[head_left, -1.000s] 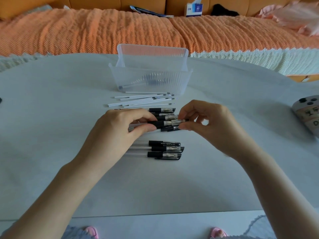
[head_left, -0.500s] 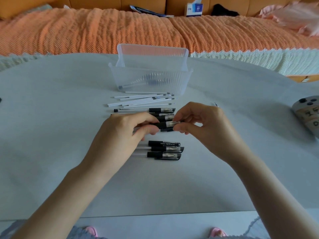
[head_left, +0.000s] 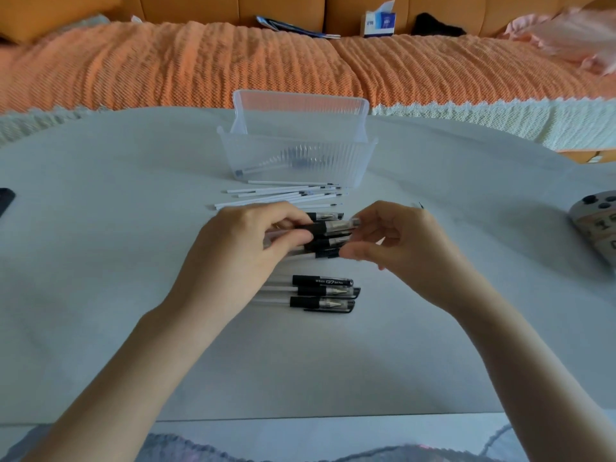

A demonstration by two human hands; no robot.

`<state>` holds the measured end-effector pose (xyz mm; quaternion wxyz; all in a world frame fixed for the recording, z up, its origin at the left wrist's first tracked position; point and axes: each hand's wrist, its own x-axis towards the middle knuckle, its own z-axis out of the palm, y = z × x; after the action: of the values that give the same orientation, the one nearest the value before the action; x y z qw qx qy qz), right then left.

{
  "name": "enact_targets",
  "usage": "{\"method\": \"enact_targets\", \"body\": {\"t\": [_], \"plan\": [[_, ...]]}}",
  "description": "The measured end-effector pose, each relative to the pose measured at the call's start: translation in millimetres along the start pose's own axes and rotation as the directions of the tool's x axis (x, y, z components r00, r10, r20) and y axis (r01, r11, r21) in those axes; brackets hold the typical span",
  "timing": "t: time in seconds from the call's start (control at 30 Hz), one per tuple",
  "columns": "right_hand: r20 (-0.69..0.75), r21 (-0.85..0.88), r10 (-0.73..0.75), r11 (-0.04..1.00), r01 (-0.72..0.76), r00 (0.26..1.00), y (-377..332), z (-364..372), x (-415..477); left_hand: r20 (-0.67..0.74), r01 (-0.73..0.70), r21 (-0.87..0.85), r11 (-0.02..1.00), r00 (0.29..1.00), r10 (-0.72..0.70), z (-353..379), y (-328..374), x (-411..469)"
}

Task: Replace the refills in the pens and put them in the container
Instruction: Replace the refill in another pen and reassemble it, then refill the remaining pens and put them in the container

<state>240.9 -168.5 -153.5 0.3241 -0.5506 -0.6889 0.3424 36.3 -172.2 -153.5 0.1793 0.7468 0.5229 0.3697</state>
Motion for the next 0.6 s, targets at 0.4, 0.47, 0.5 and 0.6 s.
{"method": "enact_targets", "body": {"t": [0.4,0.47,0.5,0.6], "plan": [[0.242,-0.259,0.004,0.964,0.061,0.97,-3.0,4.1,-8.2,-0.009,0.015,0.028,0.999,1.0,-0.015,-11.3,7.2,46.7],[0.234,-0.259,0.006,0.964,0.056,0.972,-3.7,4.3,-8.7,-0.018,0.002,0.044,0.999,1.0,-0.001,-13.9,7.5,68.5],[0.229,-0.255,0.007,0.966,0.053,0.973,-3.8,4.7,-9.0,-0.024,-0.003,0.06,0.998,1.0,0.005,-14.6,5.8,81.0],[0.218,-0.249,0.023,0.968,0.033,0.976,-4.9,6.7,-8.0,0.006,-0.007,0.111,0.994,1.0,0.006,-13.5,-2.0,118.8]]}}
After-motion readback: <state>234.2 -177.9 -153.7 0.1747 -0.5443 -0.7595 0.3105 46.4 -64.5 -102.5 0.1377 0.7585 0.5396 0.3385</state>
